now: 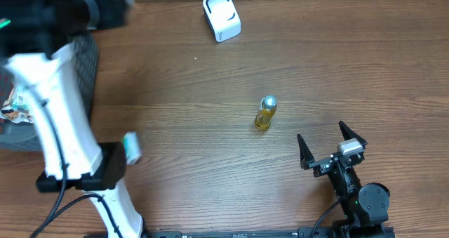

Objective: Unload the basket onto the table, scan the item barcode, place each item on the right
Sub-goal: 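Carry the green-capped container with the left gripper toward the scanner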

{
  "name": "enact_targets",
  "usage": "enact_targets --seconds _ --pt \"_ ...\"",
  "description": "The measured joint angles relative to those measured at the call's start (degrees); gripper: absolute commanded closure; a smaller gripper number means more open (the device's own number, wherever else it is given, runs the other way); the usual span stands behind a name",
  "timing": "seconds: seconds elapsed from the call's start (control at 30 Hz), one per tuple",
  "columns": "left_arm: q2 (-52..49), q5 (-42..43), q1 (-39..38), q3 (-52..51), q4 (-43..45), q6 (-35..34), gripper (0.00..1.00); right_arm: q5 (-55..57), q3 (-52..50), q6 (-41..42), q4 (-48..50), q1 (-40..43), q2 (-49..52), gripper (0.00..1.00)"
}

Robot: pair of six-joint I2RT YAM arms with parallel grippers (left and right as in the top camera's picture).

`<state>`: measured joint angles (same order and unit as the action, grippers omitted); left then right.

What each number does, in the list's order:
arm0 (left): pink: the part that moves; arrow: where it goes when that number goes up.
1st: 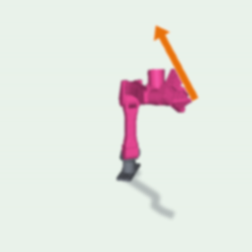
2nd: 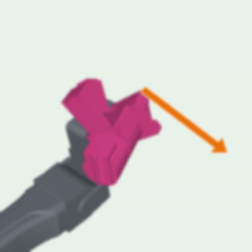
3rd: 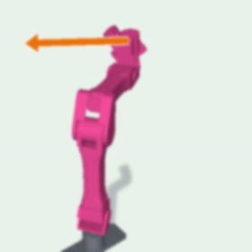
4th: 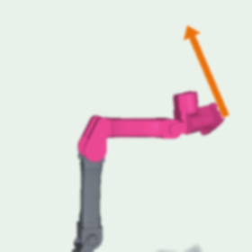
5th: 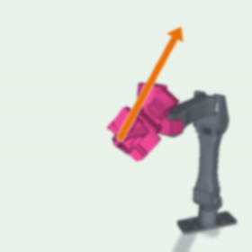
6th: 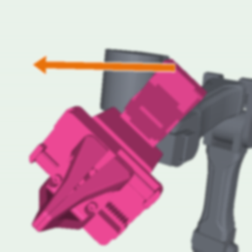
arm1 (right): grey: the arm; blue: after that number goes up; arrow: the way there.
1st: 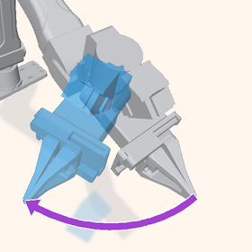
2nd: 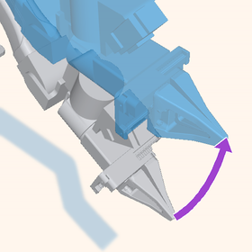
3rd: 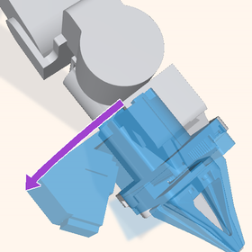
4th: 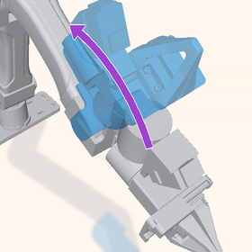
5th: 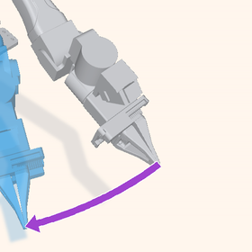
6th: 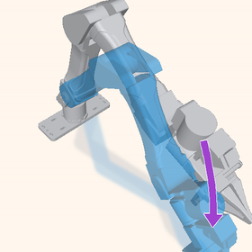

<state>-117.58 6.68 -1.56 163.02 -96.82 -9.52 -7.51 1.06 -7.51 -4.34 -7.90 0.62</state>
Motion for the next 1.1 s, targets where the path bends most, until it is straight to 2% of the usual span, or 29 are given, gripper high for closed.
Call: enact_targets --seconds 0.27,0.5,0.77,1.1 --pt "-0.5 -1.6 -13.8 -25.8 1.7 0.0 0.47 0.0 0.0 0.0 0.0 0.0 0.0 0.0" --pt "-0.6 -3.9 -20.5 -43.9 11.2 -2.2 0.42 0.0 0.0 0.0 0.0 0.0 0.0 0.0" --pt "-0.6 -4.8 -25.1 -57.0 24.3 -5.9 0.39 0.0 0.0 0.0 0.0 0.0 0.0 0.0" --pt "-0.6 -5.2 -27.3 -64.5 32.8 -6.4 0.38 0.0 0.0 0.0 0.0 0.0 0.0 0.0"
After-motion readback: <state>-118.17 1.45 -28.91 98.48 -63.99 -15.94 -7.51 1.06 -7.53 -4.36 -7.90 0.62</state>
